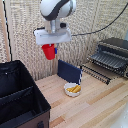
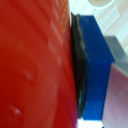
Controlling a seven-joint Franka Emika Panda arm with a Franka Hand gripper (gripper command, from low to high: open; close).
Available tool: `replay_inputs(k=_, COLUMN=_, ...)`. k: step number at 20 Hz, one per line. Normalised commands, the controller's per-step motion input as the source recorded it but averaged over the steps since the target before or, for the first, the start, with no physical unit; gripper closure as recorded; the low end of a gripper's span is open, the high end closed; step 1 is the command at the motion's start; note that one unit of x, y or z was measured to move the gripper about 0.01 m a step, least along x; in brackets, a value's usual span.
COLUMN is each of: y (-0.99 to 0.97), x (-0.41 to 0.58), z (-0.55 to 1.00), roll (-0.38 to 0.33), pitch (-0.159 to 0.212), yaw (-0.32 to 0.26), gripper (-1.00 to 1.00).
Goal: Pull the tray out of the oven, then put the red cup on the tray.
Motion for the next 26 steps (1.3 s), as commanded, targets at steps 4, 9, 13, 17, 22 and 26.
replay_inputs(k=4, y=-0.66, x=-0.004, z=0.62, roll=0.044, pitch=0.026, yaw=-0.152, gripper=1.0)
replay_inputs(k=9, y=-0.75, x=-0.015, z=0.48, roll=0.046, pitch=0.025, yaw=-0.122, gripper=1.0)
replay_inputs(k=13, y=-0.78, x=-0.008, z=0.29, roll=0.036, pitch=0.006, yaw=-0.122, gripper=1.0)
replay_inputs(k=17, y=-0.78, x=0.0, z=0.07, roll=0.017, pitch=-0.003, yaw=-0.136, gripper=1.0)
replay_inputs(k=22, y=-0.83, x=0.0, z=0.0, roll=0.003, pitch=-0.035, yaw=-0.13, gripper=1.0)
replay_inputs(k=26, y=-0.89, x=0.0, z=0.0, roll=0.002, pitch=-0.047, yaw=-0.108, gripper=1.0)
